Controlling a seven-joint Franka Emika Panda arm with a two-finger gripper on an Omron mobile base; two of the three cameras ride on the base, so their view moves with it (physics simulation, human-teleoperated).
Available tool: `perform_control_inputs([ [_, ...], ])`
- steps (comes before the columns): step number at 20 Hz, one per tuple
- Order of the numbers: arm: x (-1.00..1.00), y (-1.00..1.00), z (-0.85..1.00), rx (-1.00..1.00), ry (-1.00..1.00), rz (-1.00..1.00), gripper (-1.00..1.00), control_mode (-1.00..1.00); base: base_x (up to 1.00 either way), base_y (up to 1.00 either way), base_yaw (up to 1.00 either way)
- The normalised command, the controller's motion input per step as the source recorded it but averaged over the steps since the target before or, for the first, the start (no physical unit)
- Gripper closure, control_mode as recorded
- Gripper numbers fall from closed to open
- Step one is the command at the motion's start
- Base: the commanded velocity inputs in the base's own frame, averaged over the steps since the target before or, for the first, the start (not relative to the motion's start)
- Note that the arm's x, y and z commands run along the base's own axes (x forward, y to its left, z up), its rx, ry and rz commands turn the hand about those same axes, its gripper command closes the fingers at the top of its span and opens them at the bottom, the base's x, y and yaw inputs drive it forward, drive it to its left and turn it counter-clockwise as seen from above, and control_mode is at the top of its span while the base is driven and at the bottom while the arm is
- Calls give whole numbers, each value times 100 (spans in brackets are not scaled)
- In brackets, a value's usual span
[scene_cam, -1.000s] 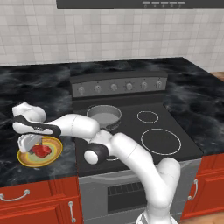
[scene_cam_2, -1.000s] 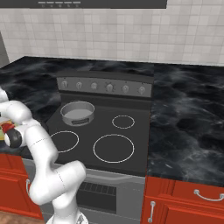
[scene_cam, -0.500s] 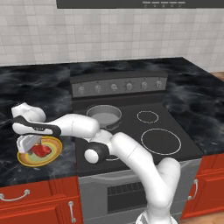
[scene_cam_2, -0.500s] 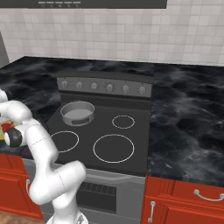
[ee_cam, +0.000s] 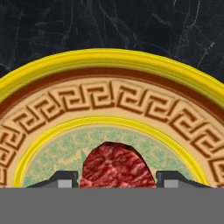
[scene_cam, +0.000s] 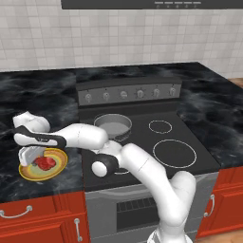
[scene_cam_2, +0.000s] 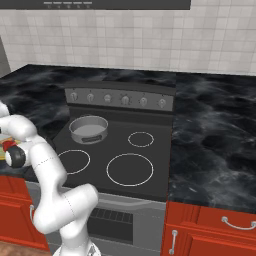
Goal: Retrieve the frozen meat and place it in the pot on a burner. Then turn the burner on.
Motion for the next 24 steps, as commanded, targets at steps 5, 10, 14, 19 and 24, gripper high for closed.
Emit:
perform_control_inputs([
  [5,-6,0,-9,0,0,0,100,-100,0,0,0],
  [10,-4,0,0,0,0,0,100,-100,0,0,0],
  [14,0,-1,38,0,7,0,100,-100,0,0,0],
  [19,0,-18,53,0,8,0,100,-100,0,0,0],
  [24,0,-46,29,-6,1,-5,100,-100,0,0,0],
])
